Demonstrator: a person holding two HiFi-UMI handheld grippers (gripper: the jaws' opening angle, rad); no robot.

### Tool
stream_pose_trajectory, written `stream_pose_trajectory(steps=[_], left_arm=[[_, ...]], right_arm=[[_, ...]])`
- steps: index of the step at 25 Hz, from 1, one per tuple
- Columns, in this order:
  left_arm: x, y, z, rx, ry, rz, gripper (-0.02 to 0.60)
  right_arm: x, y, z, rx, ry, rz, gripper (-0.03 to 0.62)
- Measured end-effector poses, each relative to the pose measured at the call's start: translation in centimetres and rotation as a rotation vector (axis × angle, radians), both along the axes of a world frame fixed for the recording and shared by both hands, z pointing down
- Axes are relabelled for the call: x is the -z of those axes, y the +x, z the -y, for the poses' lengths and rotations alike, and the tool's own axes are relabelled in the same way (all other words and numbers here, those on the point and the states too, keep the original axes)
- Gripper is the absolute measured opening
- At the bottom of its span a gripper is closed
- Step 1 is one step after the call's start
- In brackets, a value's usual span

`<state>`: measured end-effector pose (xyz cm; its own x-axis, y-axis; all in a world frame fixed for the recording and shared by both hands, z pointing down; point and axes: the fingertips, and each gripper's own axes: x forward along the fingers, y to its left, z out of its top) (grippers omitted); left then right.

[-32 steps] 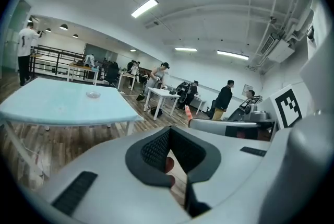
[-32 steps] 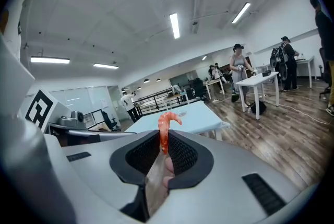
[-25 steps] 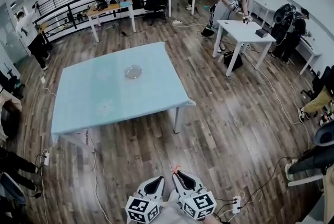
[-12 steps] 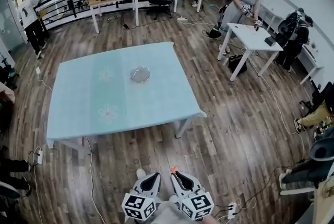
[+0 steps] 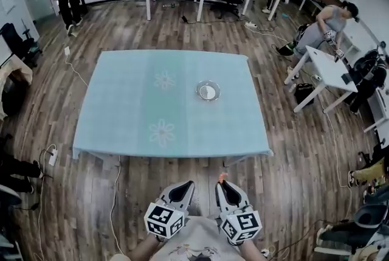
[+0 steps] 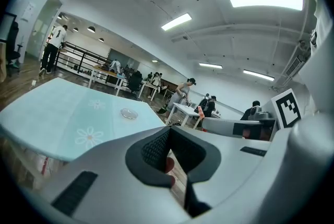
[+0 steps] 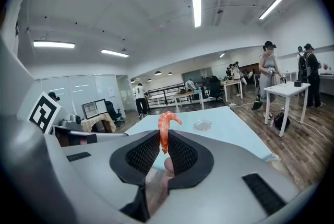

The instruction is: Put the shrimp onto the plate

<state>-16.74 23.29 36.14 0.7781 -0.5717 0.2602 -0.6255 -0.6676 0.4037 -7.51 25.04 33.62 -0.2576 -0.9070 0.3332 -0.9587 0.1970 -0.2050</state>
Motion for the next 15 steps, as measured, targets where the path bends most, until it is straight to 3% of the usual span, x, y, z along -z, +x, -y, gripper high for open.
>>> stream_pose_trajectory(steps=[6,15], left_arm=[[-1.3,-3.7,3.3,0.033,-0.018,0.004,0.008],[-2.6,-1.4,6.7,0.025,-0.045,0.026,0.008]], right_arm=[[-1.3,-3.2,3.2,0.027,-0.03,-0.002,0.067],[-2.2,-2.5,7.1,0.045,-0.04,0.002,0.067]])
